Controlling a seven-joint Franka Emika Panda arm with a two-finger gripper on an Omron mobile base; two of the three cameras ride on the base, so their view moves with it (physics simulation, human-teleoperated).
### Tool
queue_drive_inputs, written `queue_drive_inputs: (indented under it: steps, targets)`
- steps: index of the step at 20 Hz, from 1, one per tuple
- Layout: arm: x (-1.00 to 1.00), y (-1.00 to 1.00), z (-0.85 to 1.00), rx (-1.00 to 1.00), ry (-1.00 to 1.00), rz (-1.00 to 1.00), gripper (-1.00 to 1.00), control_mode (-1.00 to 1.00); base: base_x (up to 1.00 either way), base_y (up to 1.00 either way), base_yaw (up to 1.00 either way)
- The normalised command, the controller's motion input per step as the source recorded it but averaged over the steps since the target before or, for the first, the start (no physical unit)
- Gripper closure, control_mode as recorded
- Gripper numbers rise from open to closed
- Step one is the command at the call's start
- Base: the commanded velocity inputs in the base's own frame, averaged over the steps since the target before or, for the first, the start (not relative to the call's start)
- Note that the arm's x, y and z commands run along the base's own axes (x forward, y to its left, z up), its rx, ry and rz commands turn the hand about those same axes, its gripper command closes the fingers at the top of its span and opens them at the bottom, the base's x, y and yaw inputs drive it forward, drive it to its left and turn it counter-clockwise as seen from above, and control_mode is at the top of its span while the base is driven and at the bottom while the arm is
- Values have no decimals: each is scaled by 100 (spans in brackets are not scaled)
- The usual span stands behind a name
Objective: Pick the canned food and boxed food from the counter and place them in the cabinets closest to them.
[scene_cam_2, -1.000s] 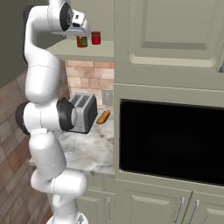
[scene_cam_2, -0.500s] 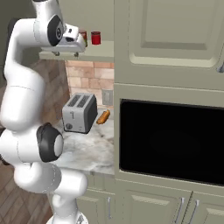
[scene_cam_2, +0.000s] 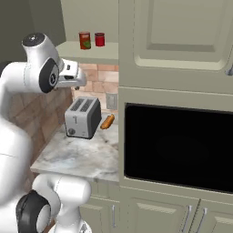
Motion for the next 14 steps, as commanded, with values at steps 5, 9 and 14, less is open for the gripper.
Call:
queue_drive_inputs:
  steps: [5, 9, 14]
  targets:
    - [-98, -27, -96, -9, -13, 5, -100, -100, 0, 0, 0]
    - [-63, -18, -79, -12, -2, 4, -100, -100, 0, 0, 0]
    - [-12, -3, -16, -5, -4, 5, -100, -100, 0, 0, 0]
